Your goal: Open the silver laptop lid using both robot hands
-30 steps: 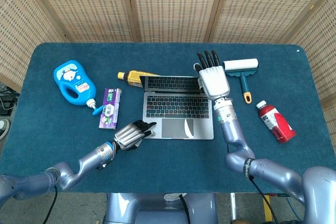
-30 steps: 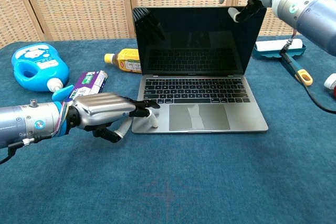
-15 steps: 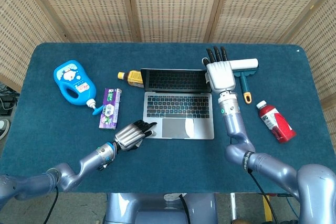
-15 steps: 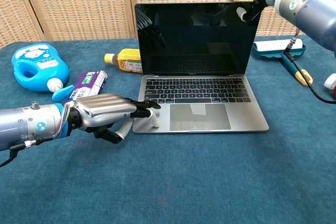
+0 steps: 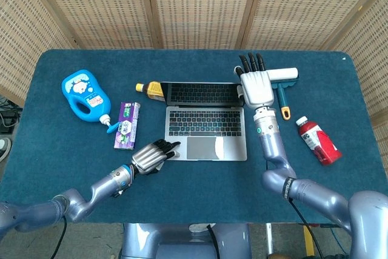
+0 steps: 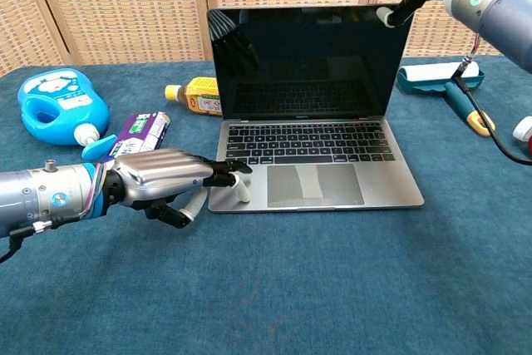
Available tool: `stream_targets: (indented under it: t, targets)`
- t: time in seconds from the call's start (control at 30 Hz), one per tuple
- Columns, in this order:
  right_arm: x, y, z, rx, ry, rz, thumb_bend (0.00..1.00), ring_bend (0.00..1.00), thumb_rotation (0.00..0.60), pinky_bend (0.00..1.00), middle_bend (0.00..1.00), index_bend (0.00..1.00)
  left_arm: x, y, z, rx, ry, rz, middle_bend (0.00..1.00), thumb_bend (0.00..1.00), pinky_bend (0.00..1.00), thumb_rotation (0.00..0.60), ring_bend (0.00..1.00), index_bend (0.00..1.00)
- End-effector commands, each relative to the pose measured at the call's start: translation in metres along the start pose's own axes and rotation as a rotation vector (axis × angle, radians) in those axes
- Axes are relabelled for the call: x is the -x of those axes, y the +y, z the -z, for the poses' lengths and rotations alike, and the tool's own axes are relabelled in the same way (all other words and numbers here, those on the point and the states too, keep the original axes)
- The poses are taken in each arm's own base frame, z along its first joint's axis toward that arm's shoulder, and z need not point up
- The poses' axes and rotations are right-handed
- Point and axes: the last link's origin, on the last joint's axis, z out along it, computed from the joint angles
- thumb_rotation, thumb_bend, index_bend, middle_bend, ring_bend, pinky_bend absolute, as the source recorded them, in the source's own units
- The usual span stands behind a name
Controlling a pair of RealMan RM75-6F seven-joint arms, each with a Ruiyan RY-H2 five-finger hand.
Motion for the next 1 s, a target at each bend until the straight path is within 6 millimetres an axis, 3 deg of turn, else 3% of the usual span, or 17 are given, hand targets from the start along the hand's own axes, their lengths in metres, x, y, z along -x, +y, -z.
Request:
stream_targets:
  t: [0.03, 0.3, 0.4, 0.57, 0.63, 0.83, 1.0]
  targets:
    - [-0.016, 0.002, 0.009, -0.015, 0.031, -0.065, 0.58, 0.05, 0.6, 0.0, 0.18, 0.35, -0.001, 0.0, 0.002, 0.001, 0.005, 0.004, 0.03, 0.93, 0.15, 0.6, 0.18, 0.23]
    - [-0.049, 0.014, 0.044, -0.08, 0.073, -0.114, 0.53, 0.05, 0.6, 0.0, 0.17, 0.34, -0.012, -0.005, 0.019, 0.006, 0.063, 0.022, 0.03, 0.93, 0.15, 0.6, 0.18, 0.23]
    - [-0.056, 0.021, 0.059, -0.102, 0.082, -0.116, 0.45, 0.05, 0.6, 0.0, 0.17, 0.33, -0.019, -0.007, 0.028, 0.007, 0.102, 0.035, 0.01, 0.88, 0.13, 0.6, 0.15, 0.18]
    - [-0.058, 0.048, 0.096, -0.143, 0.097, -0.065, 0.2, 0.05, 0.6, 0.0, 0.16, 0.3, -0.035, -0.022, 0.062, -0.011, 0.183, 0.07, 0.0, 0.55, 0.03, 0.6, 0.01, 0.08]
    - [-0.057, 0.058, 0.108, -0.153, 0.106, -0.048, 0.14, 0.05, 0.6, 0.0, 0.16, 0.3, -0.041, -0.028, 0.079, -0.023, 0.213, 0.07, 0.0, 0.45, 0.01, 0.6, 0.0, 0.04]
    - [-0.056, 0.084, 0.139, -0.156, 0.122, -0.015, 0.02, 0.05, 0.6, 0.0, 0.14, 0.28, -0.047, -0.052, 0.134, -0.107, 0.273, 0.036, 0.0, 0.03, 0.0, 0.6, 0.0, 0.0]
    - [-0.053, 0.111, 0.171, -0.149, 0.118, 0.037, 0.0, 0.03, 0.6, 0.0, 0.11, 0.25, -0.044, -0.078, 0.205, -0.299, 0.378, 0.074, 0.0, 0.0, 0.0, 0.6, 0.0, 0.0]
